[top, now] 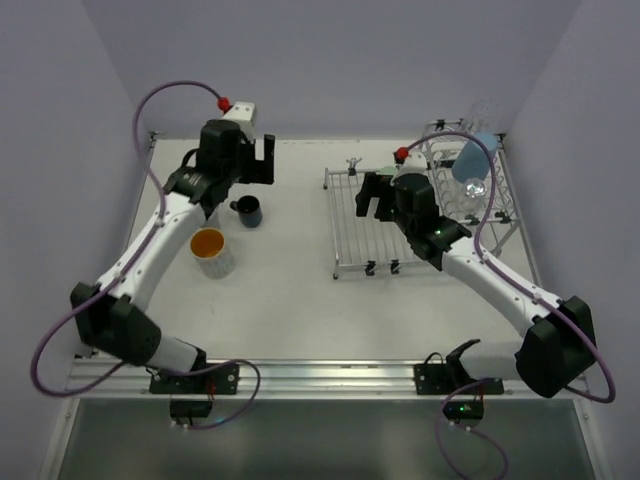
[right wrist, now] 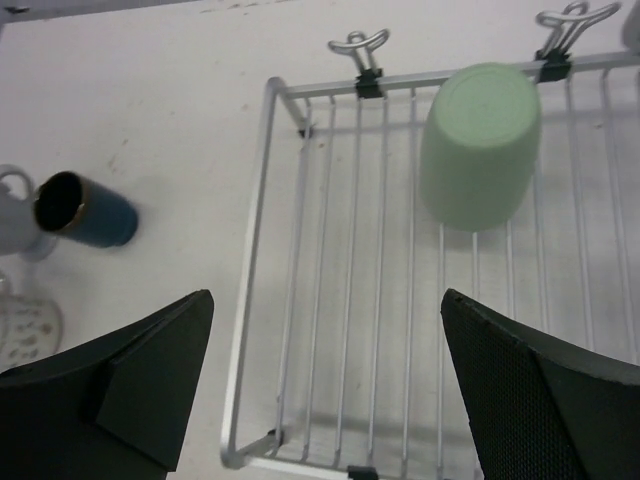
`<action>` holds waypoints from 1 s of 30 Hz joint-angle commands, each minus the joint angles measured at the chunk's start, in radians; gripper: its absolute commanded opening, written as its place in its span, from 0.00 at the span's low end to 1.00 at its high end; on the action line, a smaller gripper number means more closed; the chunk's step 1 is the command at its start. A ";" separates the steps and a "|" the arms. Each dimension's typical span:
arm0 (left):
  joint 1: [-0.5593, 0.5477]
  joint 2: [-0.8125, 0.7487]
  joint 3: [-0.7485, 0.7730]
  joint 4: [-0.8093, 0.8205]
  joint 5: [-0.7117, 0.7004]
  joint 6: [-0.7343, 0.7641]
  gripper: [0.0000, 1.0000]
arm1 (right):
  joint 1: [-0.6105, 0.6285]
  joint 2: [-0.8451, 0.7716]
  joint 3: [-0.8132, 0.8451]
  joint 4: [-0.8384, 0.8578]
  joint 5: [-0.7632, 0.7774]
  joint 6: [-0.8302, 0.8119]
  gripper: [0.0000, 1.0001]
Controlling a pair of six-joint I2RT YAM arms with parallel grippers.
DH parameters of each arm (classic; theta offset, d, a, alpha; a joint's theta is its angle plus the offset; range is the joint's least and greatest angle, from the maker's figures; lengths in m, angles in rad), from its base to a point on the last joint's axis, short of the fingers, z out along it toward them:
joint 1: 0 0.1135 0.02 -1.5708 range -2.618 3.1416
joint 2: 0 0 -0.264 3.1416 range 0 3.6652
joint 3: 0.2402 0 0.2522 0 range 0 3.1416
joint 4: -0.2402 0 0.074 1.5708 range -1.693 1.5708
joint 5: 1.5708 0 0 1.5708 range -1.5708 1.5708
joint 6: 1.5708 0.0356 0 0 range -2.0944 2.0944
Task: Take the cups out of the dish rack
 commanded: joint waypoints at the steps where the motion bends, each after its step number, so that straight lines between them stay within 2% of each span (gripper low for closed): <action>1: 0.006 -0.246 -0.102 0.255 0.161 -0.077 1.00 | 0.015 0.064 0.101 0.023 0.241 -0.116 0.99; 3: 0.004 -0.346 -0.169 0.286 0.269 -0.097 1.00 | 0.015 0.124 0.137 0.011 0.300 -0.139 0.99; 6: 0.006 -0.474 -0.258 0.296 0.351 -0.106 1.00 | 0.015 0.193 0.192 0.004 0.358 -0.172 0.99; 8: 0.006 -0.548 -0.383 0.309 0.371 -0.095 1.00 | 0.015 0.233 0.243 -0.008 0.389 -0.185 0.99; 9: 0.006 -0.637 -0.433 0.321 0.372 -0.092 1.00 | 0.015 0.271 0.255 -0.009 0.400 -0.190 0.99; 10: 0.004 -0.689 -0.554 0.347 0.372 -0.095 1.00 | 0.012 0.288 0.279 -0.011 0.404 -0.195 0.99; 11: 0.004 -0.738 -0.609 0.403 0.376 -0.095 1.00 | 0.010 0.305 0.290 -0.011 0.404 -0.198 0.99; 14: 0.004 -0.913 -0.737 0.434 0.378 -0.088 1.00 | 0.005 0.368 0.327 -0.009 0.433 -0.202 0.99; 18: 0.003 -0.952 -0.777 0.457 0.396 -0.083 1.00 | -0.018 0.425 0.368 -0.009 0.435 -0.193 0.99; 23: 0.003 -0.909 -0.767 0.467 0.467 -0.086 1.00 | -0.044 0.469 0.391 -0.008 0.441 -0.173 0.99; 30: 0.003 -0.891 -0.765 0.465 0.480 -0.086 1.00 | -0.081 0.523 0.421 -0.006 0.371 -0.152 0.99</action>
